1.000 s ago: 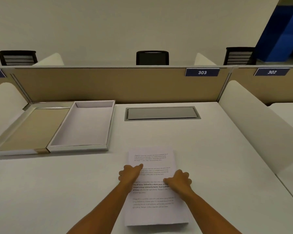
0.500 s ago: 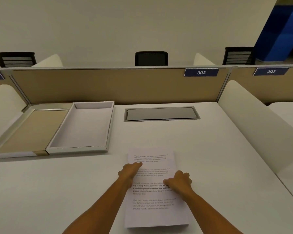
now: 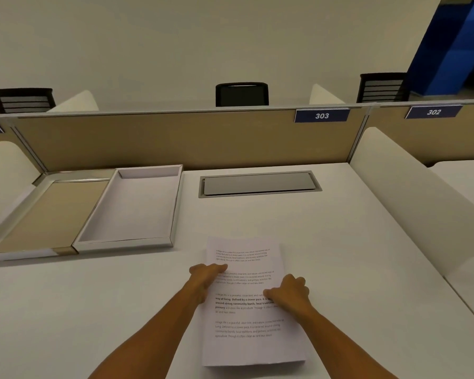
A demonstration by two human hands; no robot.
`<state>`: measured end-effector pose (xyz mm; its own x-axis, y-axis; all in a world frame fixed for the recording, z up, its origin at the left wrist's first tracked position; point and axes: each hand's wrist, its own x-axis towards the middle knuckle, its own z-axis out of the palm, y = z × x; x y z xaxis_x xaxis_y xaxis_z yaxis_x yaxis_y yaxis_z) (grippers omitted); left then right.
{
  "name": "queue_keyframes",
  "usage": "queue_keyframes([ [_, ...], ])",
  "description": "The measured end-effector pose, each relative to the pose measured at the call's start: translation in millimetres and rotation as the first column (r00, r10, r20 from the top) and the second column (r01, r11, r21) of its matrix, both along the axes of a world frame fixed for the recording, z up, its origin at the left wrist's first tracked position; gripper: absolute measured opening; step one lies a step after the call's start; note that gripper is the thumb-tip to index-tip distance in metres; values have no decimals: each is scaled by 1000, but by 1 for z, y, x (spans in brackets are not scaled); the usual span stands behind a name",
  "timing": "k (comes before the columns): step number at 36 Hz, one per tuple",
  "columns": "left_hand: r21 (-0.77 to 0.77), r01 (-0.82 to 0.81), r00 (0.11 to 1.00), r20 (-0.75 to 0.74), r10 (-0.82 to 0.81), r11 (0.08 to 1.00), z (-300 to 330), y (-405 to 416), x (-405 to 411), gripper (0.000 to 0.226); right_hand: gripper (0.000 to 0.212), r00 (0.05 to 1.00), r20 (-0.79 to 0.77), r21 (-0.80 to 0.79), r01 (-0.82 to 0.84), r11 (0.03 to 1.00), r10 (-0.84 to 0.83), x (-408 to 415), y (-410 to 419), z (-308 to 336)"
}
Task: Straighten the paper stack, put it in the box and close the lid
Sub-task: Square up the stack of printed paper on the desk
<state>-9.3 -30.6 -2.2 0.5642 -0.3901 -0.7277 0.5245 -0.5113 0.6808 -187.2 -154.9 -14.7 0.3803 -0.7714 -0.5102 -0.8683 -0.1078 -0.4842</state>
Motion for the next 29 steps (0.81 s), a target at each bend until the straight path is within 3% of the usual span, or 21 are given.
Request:
queue_keyframes([
  [3, -38, 38, 999, -29, -39, 999, -6, 6, 2, 42, 58, 1000, 8, 5, -3, 1000, 3, -1, -1, 0],
  [7, -110, 16, 999, -40, -20, 994, -12, 10, 0, 32, 59, 1000, 9, 11, -6, 1000, 6, -2, -2, 0],
  [16, -253, 5, 998, -64, -22, 967, -16, 18, -7, 50, 75, 1000, 16, 38, 11, 999, -11, -5, -4, -1],
  [24, -259, 99, 993, 91, -78, 961, -17, 19, -11, 45, 90, 998, 63, 90, 23, 996, -29, -10, -7, -2],
  [29, -333, 129, 984, 163, -78, 934, -15, 27, -17, 46, 108, 985, 140, 235, 64, 970, -98, -12, -12, -1],
])
